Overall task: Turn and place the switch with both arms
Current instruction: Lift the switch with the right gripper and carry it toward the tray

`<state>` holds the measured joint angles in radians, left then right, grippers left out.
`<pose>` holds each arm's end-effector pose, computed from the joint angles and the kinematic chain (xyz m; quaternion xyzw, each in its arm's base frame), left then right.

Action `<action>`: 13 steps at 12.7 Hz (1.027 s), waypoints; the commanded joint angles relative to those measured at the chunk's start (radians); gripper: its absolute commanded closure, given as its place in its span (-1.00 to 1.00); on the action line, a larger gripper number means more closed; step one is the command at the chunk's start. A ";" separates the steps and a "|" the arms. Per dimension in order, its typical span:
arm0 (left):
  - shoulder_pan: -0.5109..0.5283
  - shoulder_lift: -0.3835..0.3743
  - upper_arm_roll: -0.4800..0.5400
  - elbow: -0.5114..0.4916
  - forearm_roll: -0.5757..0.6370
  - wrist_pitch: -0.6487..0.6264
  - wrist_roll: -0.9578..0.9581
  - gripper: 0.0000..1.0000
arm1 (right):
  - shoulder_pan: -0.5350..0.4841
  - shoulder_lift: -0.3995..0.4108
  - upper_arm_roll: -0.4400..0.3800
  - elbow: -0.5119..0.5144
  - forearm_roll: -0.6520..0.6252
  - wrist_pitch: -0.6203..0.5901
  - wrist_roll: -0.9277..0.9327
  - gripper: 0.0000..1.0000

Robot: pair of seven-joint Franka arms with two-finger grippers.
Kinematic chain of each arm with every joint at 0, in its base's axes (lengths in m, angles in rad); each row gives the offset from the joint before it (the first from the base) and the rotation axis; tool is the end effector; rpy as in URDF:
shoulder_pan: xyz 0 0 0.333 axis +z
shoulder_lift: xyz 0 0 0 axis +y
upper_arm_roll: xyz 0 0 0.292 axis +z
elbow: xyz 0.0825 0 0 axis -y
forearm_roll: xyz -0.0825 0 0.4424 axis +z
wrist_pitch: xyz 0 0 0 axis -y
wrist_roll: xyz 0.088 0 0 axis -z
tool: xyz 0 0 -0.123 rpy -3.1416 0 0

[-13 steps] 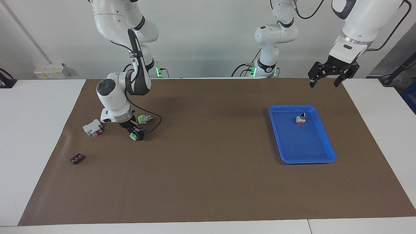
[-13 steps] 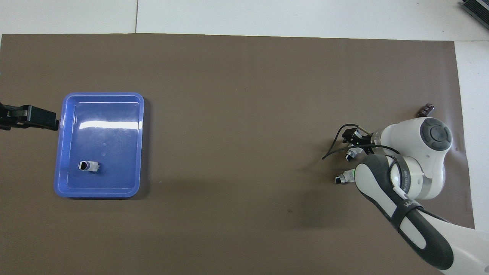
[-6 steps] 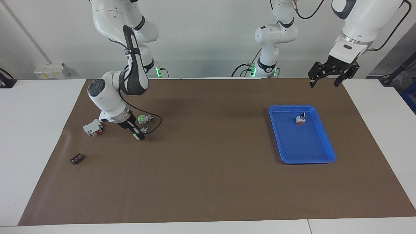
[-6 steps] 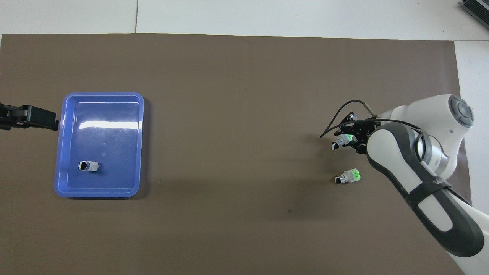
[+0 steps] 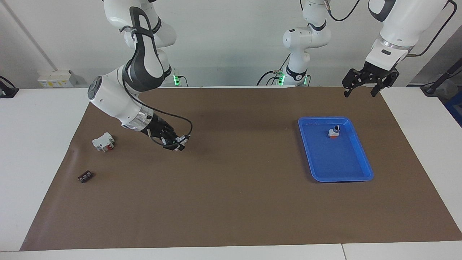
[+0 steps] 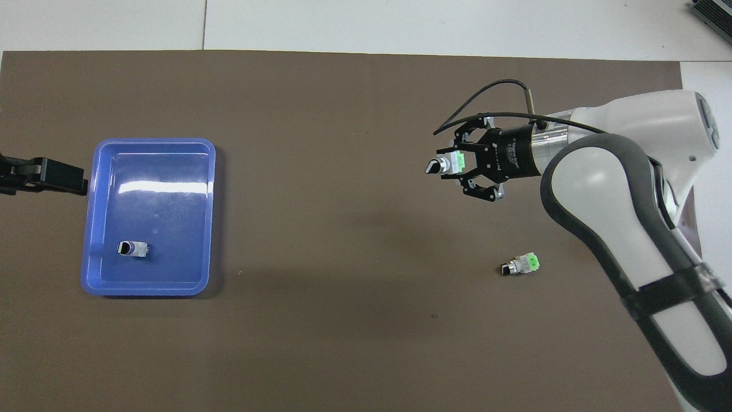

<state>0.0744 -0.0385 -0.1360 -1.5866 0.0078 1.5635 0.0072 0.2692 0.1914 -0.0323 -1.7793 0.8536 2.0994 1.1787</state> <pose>0.6004 -0.0374 0.5986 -0.9994 0.0343 -0.0077 0.0063 0.6571 0.2075 0.4163 -0.7267 0.5774 0.1940 0.3175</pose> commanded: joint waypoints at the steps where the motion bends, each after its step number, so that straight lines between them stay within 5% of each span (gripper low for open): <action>1: 0.008 -0.026 -0.004 -0.029 0.009 0.006 0.016 -1.00 | 0.079 0.025 -0.001 0.061 0.199 0.042 0.082 1.00; 6: 0.008 -0.026 -0.004 -0.029 0.011 0.007 0.016 -1.00 | 0.255 0.023 0.008 0.081 0.369 0.198 0.090 1.00; 13: 0.005 -0.026 -0.004 -0.029 0.009 -0.002 0.020 -1.00 | 0.392 0.022 0.012 0.090 0.363 0.359 0.202 1.00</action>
<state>0.0743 -0.0386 -0.1372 -1.5872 0.0078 1.5623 0.0081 0.6443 0.1984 -0.0195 -1.7129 1.2158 2.4326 1.3422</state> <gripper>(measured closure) 0.000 0.577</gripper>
